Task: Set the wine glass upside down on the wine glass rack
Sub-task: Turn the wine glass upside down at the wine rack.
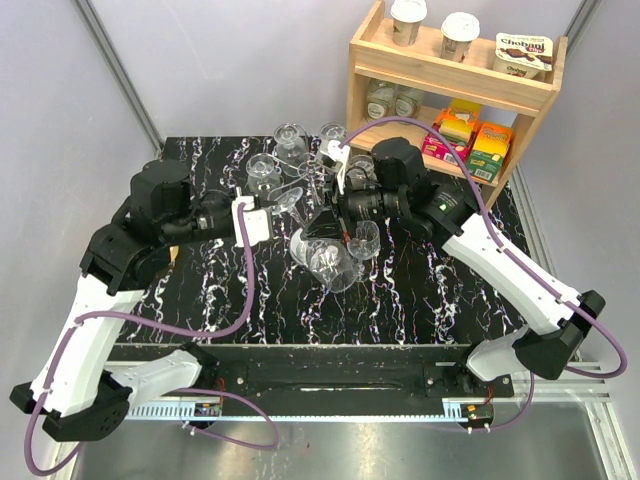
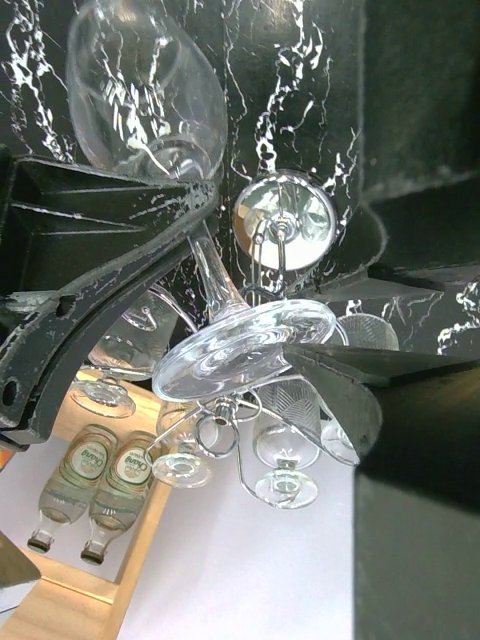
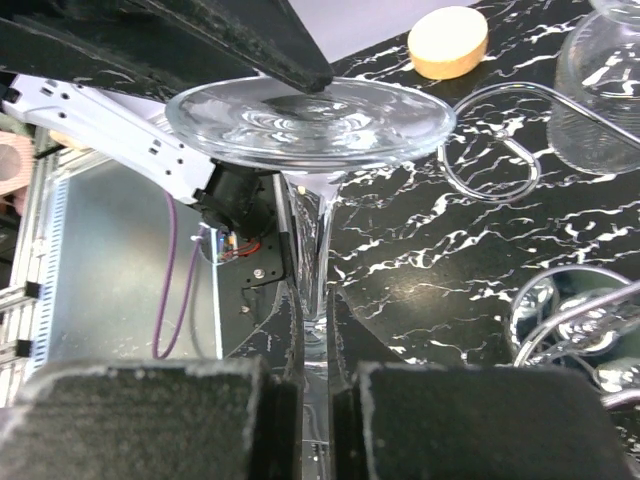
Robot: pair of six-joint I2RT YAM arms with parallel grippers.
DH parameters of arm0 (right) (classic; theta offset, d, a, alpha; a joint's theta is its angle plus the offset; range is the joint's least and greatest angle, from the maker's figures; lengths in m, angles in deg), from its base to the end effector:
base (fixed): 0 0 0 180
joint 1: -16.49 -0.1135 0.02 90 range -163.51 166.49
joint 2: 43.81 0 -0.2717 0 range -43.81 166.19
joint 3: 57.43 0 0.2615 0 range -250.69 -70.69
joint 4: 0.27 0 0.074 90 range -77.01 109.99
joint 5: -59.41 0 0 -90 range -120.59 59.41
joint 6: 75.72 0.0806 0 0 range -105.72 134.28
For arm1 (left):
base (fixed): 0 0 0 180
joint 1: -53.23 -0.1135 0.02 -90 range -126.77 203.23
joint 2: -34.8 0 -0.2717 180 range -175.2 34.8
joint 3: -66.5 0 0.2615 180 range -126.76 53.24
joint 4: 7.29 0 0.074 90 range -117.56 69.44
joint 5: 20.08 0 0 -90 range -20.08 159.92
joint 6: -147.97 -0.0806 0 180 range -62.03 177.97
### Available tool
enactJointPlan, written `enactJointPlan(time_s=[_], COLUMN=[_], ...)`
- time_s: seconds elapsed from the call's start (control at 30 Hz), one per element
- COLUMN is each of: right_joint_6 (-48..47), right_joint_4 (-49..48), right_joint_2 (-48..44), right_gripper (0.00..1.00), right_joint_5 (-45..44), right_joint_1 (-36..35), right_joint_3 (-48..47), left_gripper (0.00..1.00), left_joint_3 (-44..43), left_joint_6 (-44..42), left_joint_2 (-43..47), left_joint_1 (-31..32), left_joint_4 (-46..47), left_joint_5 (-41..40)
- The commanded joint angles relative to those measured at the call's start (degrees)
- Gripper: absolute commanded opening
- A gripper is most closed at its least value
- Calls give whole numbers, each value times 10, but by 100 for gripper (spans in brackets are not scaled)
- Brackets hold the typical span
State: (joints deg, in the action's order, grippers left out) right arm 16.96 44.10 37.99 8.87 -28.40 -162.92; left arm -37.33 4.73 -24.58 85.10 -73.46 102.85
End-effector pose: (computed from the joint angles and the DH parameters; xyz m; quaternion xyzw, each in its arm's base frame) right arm 0.2105 0.2820 0.4394 -0.4579 0.6532 0.4700 0.3779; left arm 0.1466 -0.1427 0.4780 0.6540 0.4771 -0.1307 0.5724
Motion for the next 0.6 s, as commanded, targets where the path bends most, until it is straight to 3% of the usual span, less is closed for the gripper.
enactJointPlan(time_s=[0.0,0.23,0.37,0.57], right_joint_6=[-8,-14,-21,-50], right_joint_4=[-85,-88,-85,-73], right_joint_2=[-32,-43,-50,-74], right_gripper=[0,0,0,0], right_joint_5=[-40,-44,-52,-69], right_joint_1=[17,16,17,17], right_joint_3=[1,18,25,41], left_gripper=[29,41,58,65], left_joint_3=[-26,-41,-54,-66], left_joint_6=[41,61,74,99], left_joint_2=[-7,-14,-17,-17], left_joint_1=[4,-1,-5,-15], left_joint_4=[-12,4,13,28], left_joint_5=[26,19,13,1])
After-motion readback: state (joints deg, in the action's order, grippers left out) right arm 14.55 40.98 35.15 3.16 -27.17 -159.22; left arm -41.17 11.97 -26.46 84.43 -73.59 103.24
